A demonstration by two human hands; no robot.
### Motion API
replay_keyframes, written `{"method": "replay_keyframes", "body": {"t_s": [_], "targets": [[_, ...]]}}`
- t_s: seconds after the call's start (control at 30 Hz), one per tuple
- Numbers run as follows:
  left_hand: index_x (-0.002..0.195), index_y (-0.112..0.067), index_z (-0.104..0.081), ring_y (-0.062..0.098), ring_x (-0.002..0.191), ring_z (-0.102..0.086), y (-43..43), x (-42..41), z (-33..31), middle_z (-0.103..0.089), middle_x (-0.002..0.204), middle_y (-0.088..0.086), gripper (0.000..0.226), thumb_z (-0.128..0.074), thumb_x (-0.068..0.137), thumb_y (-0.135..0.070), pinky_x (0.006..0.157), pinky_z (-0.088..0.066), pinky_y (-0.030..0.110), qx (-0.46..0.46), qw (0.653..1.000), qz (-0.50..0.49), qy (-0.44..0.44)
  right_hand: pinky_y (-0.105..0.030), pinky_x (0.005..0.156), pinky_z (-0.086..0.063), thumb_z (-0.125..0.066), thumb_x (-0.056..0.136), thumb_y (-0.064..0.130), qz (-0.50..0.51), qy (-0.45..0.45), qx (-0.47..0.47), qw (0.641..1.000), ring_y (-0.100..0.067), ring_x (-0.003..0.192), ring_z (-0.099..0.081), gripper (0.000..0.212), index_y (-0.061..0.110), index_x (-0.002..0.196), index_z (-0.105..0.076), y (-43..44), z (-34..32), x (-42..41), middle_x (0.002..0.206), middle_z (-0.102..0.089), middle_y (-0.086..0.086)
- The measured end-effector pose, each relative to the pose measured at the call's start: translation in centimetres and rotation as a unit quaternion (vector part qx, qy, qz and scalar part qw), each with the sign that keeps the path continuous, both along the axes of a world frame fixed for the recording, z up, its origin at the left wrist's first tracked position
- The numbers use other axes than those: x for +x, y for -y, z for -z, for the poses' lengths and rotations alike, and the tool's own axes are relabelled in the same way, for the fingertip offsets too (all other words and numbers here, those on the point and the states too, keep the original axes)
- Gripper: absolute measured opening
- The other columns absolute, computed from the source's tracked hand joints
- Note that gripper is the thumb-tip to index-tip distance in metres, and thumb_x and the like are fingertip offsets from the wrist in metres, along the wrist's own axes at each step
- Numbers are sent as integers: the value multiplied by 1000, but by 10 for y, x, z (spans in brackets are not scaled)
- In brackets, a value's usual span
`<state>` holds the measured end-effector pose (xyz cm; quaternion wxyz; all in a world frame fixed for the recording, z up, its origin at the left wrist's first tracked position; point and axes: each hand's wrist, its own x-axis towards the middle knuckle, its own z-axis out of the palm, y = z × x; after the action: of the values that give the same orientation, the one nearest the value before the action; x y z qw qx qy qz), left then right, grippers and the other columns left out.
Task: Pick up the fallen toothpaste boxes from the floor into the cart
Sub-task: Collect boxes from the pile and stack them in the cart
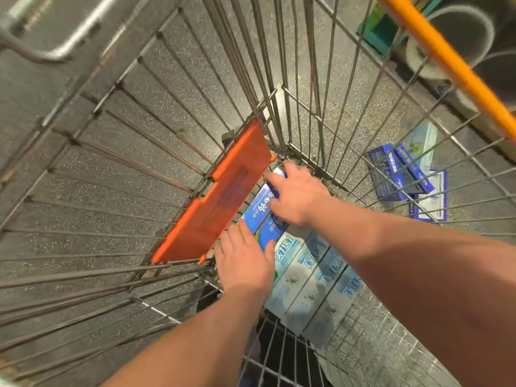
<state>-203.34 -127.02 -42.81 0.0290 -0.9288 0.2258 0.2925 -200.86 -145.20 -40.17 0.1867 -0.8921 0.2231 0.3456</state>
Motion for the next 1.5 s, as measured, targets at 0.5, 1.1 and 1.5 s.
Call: {"method": "replay_keyframes", "body": {"t_s": [0.5, 1.1, 1.5], "targets": [[145, -14, -32, 25, 127, -40, 17, 24, -60, -41, 135, 4, 64, -39, 98, -57, 93, -46, 45, -2, 996, 90, -18, -48, 106, -38, -47, 95, 45, -17, 25, -33, 999, -33, 135, -41, 61, 25, 151, -36, 16, -56, -5, 146, -43, -11], [140, -21, -40, 26, 132, -46, 74, 61, -362, -45, 141, 1, 65, -51, 89, -59, 98, -46, 45, -121, 912, 393, -2, -43, 110, -41, -56, 88, 62, 155, 150, -121, 969, -25, 138, -44, 74, 31, 153, -37, 2, -380, -130, 151, -47, 0], [149, -23, -38, 29, 132, -49, 61, -55, -444, -46, 148, 4, 81, -54, 84, -68, 105, -45, 43, -156, 658, 736, -25, -44, 103, -47, -44, 76, 74, 500, 121, -215, 830, -25, 127, -55, 79, 33, 143, -48, -195, -465, -287, 140, -59, -2]]}}
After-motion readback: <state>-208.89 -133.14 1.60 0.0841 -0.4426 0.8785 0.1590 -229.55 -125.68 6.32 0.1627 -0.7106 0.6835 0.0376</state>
